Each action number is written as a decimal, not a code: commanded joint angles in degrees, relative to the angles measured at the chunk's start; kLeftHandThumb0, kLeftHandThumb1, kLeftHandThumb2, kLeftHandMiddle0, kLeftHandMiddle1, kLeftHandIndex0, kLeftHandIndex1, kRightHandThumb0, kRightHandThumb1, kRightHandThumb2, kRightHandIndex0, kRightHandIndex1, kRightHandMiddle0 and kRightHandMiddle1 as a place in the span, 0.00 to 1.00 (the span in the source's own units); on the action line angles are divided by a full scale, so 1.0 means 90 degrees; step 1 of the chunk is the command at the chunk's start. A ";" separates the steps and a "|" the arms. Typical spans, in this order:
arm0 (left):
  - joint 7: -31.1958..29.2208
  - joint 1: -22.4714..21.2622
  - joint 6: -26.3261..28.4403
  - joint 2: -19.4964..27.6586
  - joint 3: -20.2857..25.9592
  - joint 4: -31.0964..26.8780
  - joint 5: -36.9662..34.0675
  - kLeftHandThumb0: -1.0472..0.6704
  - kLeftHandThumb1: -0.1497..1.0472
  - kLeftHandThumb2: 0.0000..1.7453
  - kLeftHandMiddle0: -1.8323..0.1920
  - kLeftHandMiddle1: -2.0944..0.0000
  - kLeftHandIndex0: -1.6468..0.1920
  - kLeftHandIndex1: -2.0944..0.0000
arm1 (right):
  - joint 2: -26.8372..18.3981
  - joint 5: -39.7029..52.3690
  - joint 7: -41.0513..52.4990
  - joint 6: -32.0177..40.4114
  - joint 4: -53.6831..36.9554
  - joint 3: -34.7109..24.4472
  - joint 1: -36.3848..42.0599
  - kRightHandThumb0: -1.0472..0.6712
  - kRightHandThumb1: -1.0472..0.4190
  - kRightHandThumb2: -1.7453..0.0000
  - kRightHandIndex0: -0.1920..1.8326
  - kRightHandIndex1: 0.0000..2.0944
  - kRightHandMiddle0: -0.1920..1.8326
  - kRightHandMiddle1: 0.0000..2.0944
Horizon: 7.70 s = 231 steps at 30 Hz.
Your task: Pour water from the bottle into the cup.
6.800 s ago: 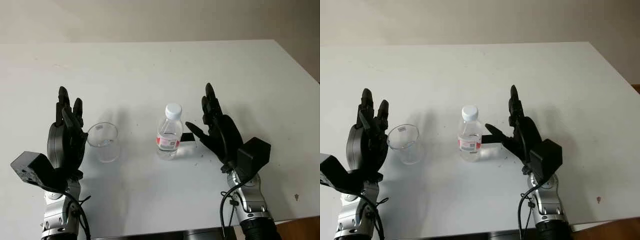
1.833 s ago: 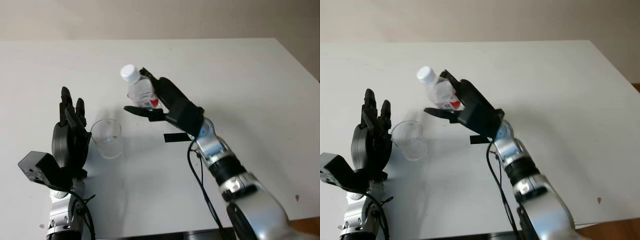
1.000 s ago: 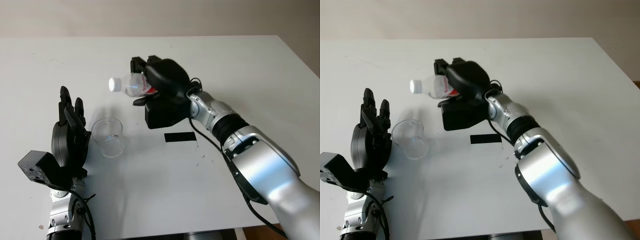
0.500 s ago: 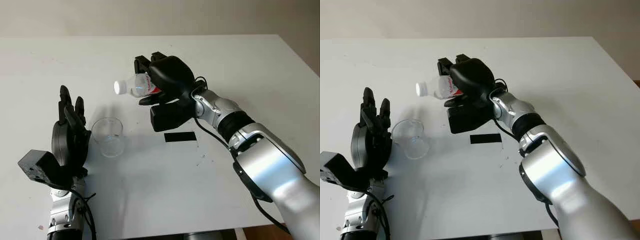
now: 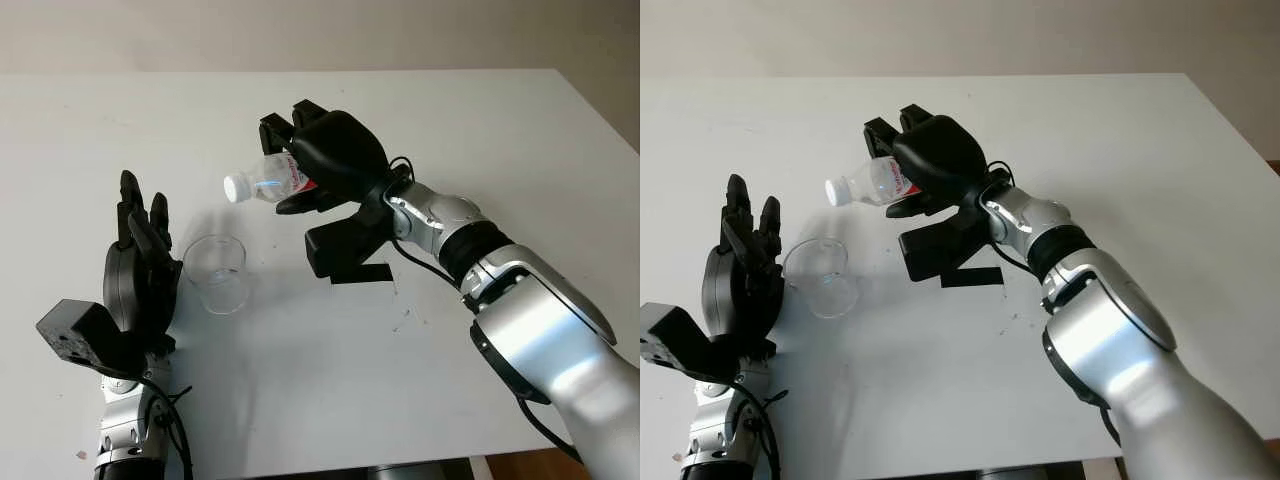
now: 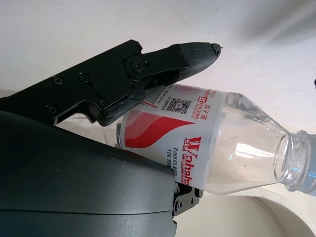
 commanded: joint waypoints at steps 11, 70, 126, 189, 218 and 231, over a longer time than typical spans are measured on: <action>0.0023 -0.0036 -0.0075 -0.0073 -0.0036 0.0005 0.0056 0.10 1.00 0.48 1.00 0.86 0.97 1.00 | -0.0120 -0.0178 -0.0400 -0.0200 -0.0125 0.0120 -0.0233 0.35 0.00 0.83 0.58 1.00 0.44 1.00; 0.0184 -0.0033 -0.0080 -0.0277 -0.0112 0.0014 0.0234 0.10 1.00 0.49 1.00 0.87 0.98 1.00 | -0.0201 -0.1883 -0.3197 0.0335 -0.0367 0.1553 -0.0475 0.30 0.00 0.82 0.68 1.00 0.48 1.00; 0.0050 0.0121 0.0109 -0.0169 -0.0045 -0.0286 0.0202 0.11 1.00 0.48 1.00 0.85 0.97 1.00 | 0.0253 0.7195 0.5435 0.6097 -0.6989 -0.4340 0.3692 0.36 0.00 0.72 0.77 1.00 0.55 1.00; -0.0162 0.0269 0.0220 -0.0017 0.0139 -0.0425 0.0029 0.12 1.00 0.48 1.00 0.86 0.98 1.00 | 0.0448 0.6178 0.6024 0.3965 -0.5139 -0.4086 0.4679 0.26 0.00 0.85 0.45 1.00 0.18 1.00; -0.0261 0.0226 0.0145 0.0065 0.0177 -0.0307 -0.0018 0.12 1.00 0.47 1.00 0.84 0.96 1.00 | 0.0234 0.5861 0.5820 0.3316 -0.5515 -0.4158 0.5545 0.18 0.08 0.97 0.08 0.04 0.07 0.08; -0.0208 0.0207 0.0234 0.0069 0.0168 -0.0349 -0.0007 0.12 1.00 0.48 1.00 0.84 0.96 1.00 | 0.0264 0.6074 0.5546 0.2434 -0.5091 -0.4447 0.5670 0.14 0.07 0.97 0.00 0.00 0.00 0.01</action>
